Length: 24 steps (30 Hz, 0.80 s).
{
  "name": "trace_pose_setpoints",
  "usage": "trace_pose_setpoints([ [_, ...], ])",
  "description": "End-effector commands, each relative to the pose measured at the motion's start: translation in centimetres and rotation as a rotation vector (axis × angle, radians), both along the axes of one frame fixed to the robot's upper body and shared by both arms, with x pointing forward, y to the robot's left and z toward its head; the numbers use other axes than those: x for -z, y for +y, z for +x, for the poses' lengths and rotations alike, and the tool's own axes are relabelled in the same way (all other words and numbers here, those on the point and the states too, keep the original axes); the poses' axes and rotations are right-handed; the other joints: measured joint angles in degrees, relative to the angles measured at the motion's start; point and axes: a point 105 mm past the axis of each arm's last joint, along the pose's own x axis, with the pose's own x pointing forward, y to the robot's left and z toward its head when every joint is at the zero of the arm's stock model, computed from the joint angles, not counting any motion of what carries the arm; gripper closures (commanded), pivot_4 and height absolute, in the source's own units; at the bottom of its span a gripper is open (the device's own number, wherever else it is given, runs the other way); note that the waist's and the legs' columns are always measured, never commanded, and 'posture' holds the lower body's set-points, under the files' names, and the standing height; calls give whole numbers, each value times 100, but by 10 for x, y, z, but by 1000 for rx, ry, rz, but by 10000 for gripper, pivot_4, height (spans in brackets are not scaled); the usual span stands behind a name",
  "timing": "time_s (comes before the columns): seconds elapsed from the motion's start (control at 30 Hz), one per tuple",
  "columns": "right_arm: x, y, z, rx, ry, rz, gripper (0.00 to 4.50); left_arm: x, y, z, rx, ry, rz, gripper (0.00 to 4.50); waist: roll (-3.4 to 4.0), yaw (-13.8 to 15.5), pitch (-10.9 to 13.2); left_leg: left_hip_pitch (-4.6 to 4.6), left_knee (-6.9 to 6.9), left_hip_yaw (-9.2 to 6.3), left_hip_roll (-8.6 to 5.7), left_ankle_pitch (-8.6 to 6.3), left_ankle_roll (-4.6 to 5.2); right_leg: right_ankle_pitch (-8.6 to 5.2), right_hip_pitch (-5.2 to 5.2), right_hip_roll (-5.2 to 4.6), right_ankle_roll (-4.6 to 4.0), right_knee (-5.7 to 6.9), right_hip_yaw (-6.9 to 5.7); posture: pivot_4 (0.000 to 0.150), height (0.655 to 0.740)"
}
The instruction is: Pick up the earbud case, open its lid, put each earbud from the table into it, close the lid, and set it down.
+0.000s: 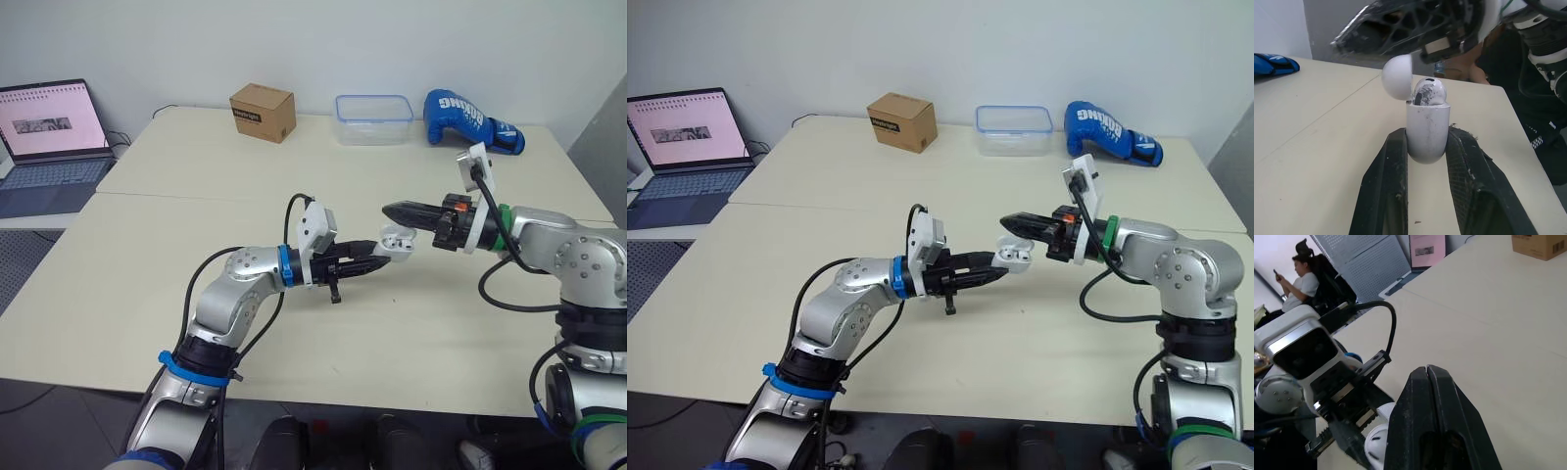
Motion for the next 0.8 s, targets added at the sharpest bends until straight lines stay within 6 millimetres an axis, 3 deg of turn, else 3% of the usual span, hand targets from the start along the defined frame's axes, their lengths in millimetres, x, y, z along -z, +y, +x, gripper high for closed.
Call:
trace_pose_setpoints([
  [0.03, 16, 4, -9, -18, -10, -70, 44854, -25, -1, 0, -9, -42, -81, 37677, 0, -8, 0, 0, 0, 0, 1, 0, 0, -1, 0, 0, 1, 0, 0, 1500, 7400],
  [0.2, 22, 1, -20, -12, -48, -105, 44854, -21, 1, -1, -16, -19, -75, 37677, 0, -16, 1, 2, 0, -1, 3, 0, 0, -15, -1, 2, 25, 5, -1, 1500, 7400],
  [0.3, 12, -7, -16, 61, -144, -98, 44854, -15, 1, -1, -32, 33, -77, 37677, 0, -16, 1, 2, 1, -1, 3, 1, 0, -15, -1, 2, 25, 5, -1, 1500, 7400],
  [0.43, -4, -24, -11, 168, -284, -94, 43248, 3, 1, 7, -123, 288, -108, 37677, -1, -15, 1, 1, 3, -1, 1, 1, 0, -15, 0, 0, 28, 4, 1, 1500, 7400],
  [0.5, -1, -33, -13, 199, -319, -114, 39001, 13, 0, 15, -197, 421, -134, 37677, -1, 0, 1, 1, 3, -1, 0, 1, 0, -18, 0, 1, 34, 4, 2, 1500, 7400],
  [0.63, 33, -45, -25, 146, -386, -291, 25343, 44, -5, 29, -342, 746, -170, 37677, -11, 53, 6, 2, 3, -9, -8, 0, 0, -29, 7, -4, 55, 1, -4, 1500, 7400],
  [0.8, 54, -48, -30, 129, -371, -303, 7148, 72, -5, 37, -456, 940, -151, 37677, -18, 12, 11, 4, 4, -6, -6, 0, 0, -29, 4, 0, 57, 8, -1, 1500, 7400],
])
